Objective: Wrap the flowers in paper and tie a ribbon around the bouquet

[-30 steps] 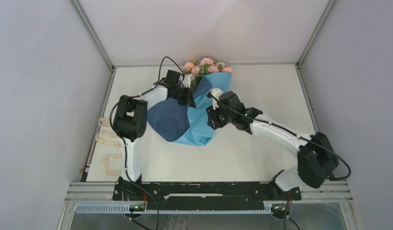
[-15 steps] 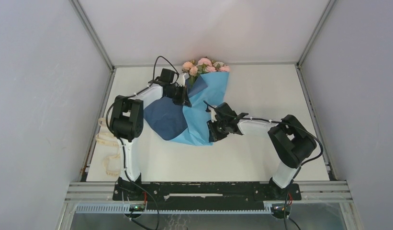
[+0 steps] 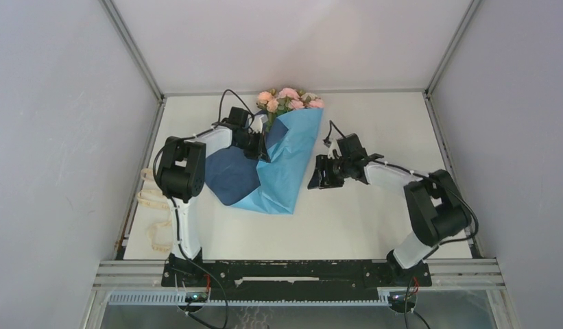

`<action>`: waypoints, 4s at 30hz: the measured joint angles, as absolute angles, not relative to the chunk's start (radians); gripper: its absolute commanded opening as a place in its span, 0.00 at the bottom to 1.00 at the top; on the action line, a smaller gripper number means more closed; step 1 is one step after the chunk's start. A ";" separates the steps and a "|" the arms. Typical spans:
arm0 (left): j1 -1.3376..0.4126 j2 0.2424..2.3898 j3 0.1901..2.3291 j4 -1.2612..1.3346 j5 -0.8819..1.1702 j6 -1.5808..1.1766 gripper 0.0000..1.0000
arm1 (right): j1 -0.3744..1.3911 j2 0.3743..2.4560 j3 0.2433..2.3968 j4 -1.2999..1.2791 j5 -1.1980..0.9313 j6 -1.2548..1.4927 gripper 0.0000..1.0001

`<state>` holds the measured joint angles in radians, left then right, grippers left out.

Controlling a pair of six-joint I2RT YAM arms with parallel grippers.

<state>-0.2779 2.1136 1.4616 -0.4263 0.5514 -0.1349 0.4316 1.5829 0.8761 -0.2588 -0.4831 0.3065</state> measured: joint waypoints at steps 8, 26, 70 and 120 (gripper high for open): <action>-0.276 2.113 1.435 -0.400 0.553 -0.170 0.00 | 0.356 1.872 0.956 -0.033 -0.675 0.577 0.61; -0.278 2.111 1.430 -0.394 0.553 -0.157 0.00 | 0.323 2.049 1.023 0.144 -0.769 0.709 0.00; -0.291 2.015 1.388 -0.458 0.533 -0.257 0.80 | 0.538 2.002 1.188 -0.187 -0.525 0.403 0.08; -0.473 2.155 1.894 -0.464 0.676 -0.305 0.00 | 0.442 1.967 1.021 0.044 -0.615 0.687 0.09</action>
